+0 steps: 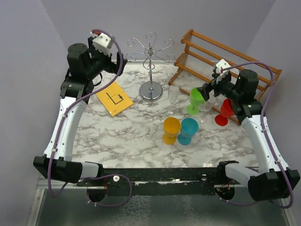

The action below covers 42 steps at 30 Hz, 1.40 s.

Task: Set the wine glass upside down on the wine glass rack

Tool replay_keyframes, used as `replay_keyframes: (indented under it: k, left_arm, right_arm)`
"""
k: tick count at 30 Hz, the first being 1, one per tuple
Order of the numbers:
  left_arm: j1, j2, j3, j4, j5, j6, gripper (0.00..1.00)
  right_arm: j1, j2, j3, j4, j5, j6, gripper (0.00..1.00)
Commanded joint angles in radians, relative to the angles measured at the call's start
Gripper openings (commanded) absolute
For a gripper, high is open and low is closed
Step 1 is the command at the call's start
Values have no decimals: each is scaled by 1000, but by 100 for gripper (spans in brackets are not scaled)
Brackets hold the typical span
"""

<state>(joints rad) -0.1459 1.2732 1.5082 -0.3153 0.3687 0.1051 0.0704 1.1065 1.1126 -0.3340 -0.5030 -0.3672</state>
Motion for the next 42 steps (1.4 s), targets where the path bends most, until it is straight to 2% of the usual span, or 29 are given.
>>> replay_keyframes:
  k: [1, 6, 9, 12, 19, 25, 31, 36, 42]
  left_arm:
    - [-93, 113, 170, -20, 5, -23, 95]
    - [-196, 270, 342, -30, -103, -138, 93]
    - [-263, 362, 455, -43, -205, -155, 90]
    - [-310, 455, 538, -46, -299, -172, 84]
    - [-336, 596, 627, -16, -398, -231, 71]
    - [-345, 652, 645, -9, -444, -234, 62]
    - [-345, 667, 627, -3, -448, -221, 42]
    - [-345, 664, 613, 8, -466, -170, 30]
    - [-344, 627, 589, -18, -465, -109, 2]
  right_arm:
    - [5, -21, -41, 97, -97, 23, 100]
    - [4, -35, -63, 94, -79, 40, 100]
    - [5, -41, -69, 93, -78, 42, 100]
    - [5, -45, -80, 100, -82, 46, 100]
    - [5, -56, -97, 103, -100, 51, 100]
    - [5, -54, -105, 107, -106, 49, 100]
    - [5, -51, -111, 108, -114, 47, 100]
    - [5, -48, -114, 108, -124, 49, 100]
    - [5, -46, -112, 105, -128, 48, 100]
